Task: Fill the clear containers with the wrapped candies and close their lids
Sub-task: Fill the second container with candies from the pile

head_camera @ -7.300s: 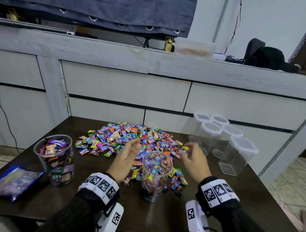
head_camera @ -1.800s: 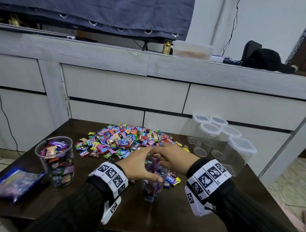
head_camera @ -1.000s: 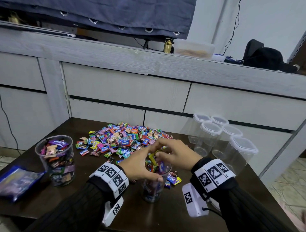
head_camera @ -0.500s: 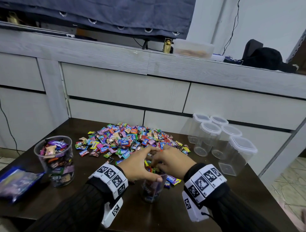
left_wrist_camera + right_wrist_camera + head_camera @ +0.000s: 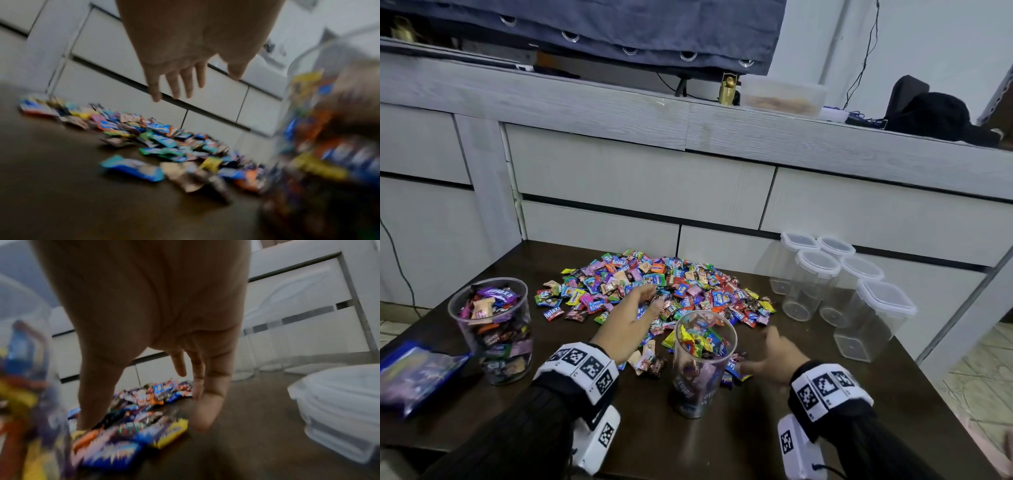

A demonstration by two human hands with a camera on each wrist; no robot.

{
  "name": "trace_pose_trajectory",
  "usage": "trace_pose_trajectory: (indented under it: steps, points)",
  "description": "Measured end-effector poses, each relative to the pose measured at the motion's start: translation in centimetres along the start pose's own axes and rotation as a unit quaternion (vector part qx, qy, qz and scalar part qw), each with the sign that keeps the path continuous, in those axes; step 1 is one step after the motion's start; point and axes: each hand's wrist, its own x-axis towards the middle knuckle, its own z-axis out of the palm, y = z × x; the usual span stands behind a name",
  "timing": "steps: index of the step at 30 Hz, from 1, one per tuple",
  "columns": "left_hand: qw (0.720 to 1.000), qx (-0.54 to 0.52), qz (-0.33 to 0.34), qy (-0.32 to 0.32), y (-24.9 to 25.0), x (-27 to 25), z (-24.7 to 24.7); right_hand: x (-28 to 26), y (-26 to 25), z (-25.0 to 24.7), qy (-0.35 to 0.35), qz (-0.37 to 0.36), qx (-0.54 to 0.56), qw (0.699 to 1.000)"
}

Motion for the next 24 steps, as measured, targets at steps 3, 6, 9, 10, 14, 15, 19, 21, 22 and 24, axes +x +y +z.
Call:
trace_pose_trajectory:
  steps: [3,6,9,10,14,15,19,21,22,24]
  points:
    - [0.938,0.323,-0.09,-0.084,-2.8,0.2,0.4,0.4,0.1,2.4,-0.036,0.029,-0.019,0.999]
    - [0.879,0.427,-0.141,-0.161,-5.0,0.0,1.6,1.3,-0.8,3.8,-0.042,0.025,0.005,0.999]
    - [0.862,0.461,-0.135,-0.163,-6.8,0.7,2.5,2.8,-2.1,4.8,-0.017,-0.003,-0.004,1.0]
    - [0.858,0.471,-0.131,-0.158,-7.1,1.1,2.6,3.4,-2.4,5.0,-0.009,-0.013,-0.01,1.0]
    - [0.845,0.502,-0.113,-0.144,-8.2,2.7,2.8,5.8,-3.4,5.0,-0.024,-0.039,0.014,0.999]
    - [0.846,0.5,-0.114,-0.145,-8.3,3.1,2.8,6.3,-3.5,4.9,-0.026,-0.044,0.022,0.998]
    - [0.857,0.466,-0.111,-0.189,-8.3,4.6,3.4,8.4,-4.0,5.5,-0.011,-0.076,-0.014,0.997]
    - [0.858,0.459,-0.105,-0.208,-8.1,5.2,3.8,9.4,-4.1,6.2,-0.009,-0.103,-0.056,0.993]
    - [0.855,0.464,-0.1,-0.21,-8.0,5.5,3.9,9.8,-4.1,6.5,-0.008,-0.113,-0.07,0.991]
    - [0.851,0.479,-0.074,-0.201,-7.8,6.0,4.1,10.1,-4.3,7.2,-0.001,-0.117,-0.086,0.989]
